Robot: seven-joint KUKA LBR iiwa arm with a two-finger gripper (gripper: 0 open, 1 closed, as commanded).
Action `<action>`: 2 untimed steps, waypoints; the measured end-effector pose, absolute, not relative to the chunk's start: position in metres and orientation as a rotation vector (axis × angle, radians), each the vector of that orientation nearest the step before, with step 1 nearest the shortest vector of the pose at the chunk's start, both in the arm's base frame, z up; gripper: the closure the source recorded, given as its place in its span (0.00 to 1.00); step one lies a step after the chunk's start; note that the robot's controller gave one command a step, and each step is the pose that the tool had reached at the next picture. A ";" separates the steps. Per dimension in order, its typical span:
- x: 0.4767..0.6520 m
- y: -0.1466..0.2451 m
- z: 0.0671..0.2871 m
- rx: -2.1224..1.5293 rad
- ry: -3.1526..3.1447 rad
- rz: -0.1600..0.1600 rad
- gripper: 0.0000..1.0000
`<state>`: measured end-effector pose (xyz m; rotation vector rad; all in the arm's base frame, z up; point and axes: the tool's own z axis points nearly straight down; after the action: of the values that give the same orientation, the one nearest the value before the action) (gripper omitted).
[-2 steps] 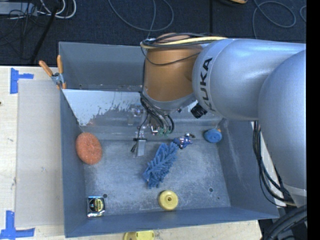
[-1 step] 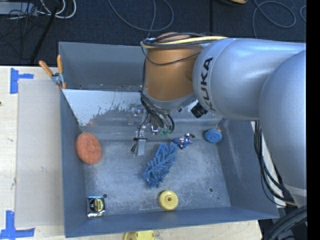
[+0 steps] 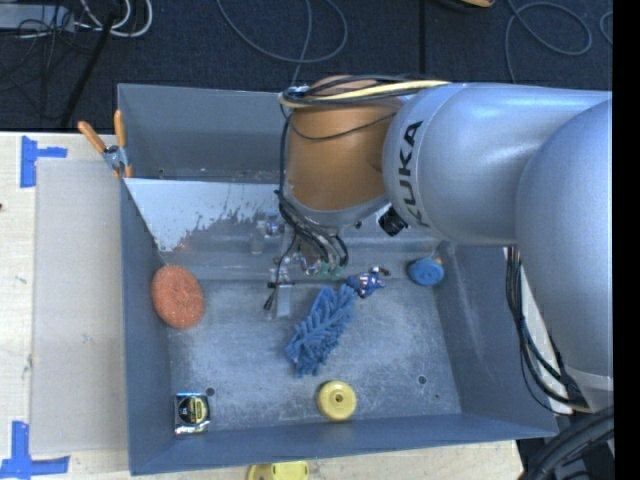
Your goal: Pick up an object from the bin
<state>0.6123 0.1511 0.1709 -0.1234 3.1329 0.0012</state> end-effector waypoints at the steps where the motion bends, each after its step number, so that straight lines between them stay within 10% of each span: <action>1: 0.589 0.114 0.116 -0.556 3.093 0.001 0.00; 2: 0.603 0.105 0.103 -0.626 3.082 -0.001 0.00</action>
Offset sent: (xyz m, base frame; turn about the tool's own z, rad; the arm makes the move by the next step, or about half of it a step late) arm 0.0093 -0.0430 -0.0714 -0.4273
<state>0.6026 0.1050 0.1028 -0.6256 3.0818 -0.0005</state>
